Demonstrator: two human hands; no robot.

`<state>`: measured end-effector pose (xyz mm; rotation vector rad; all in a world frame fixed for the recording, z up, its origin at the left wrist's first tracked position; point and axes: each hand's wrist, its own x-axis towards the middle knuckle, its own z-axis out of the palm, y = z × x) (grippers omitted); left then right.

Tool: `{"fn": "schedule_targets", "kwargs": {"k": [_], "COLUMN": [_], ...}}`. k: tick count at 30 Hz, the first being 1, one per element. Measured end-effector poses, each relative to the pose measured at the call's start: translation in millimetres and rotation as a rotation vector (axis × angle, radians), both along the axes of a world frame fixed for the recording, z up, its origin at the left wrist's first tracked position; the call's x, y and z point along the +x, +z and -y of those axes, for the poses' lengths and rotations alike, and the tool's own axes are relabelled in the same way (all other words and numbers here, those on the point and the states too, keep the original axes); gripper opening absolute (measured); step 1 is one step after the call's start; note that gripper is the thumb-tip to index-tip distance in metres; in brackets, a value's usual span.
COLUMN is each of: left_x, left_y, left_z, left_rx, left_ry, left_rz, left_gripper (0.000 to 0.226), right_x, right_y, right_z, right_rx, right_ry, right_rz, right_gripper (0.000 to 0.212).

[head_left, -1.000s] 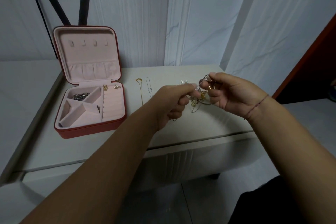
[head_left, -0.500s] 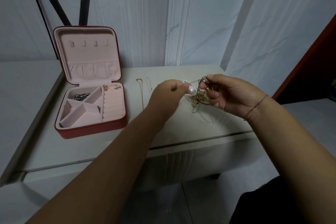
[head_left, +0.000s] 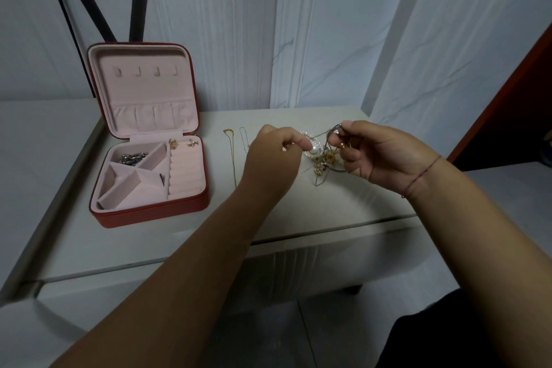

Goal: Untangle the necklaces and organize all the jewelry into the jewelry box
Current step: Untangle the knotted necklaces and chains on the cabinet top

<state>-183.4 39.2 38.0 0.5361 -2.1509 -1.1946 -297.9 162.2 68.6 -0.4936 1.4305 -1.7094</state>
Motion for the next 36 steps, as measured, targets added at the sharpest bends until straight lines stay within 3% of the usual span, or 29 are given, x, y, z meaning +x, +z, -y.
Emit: {"fn": "schedule_targets", "kwargs": {"k": [8,20,25,36], "left_x": [-1.9,-3.0,-2.4,-2.9], "left_y": [-1.8,-5.6,-5.5,-6.1], "left_z": [-2.9,-1.9,-0.1,0.4], "left_rx": [-0.1,-0.045,-0.05,-0.054], "left_ry": [0.049,-0.013,-0.012,-0.017], "left_rz": [-0.048,0.039,0.006,-0.008], "left_gripper": [0.021,0.031,0.008,0.023], "right_x": [1.3,3.3,2.4,0.6], "right_y": [-0.9,-0.9,-0.6,1.0], "right_z": [1.5,0.1,-0.6,-2.8], "right_rx": [0.012,-0.005,-0.006,-0.018], "right_ry": [-0.015,0.102,0.101,0.065], "right_rz": [0.004,-0.037,-0.044,-0.03], "right_gripper": [0.014,0.014,0.013,0.012]}}
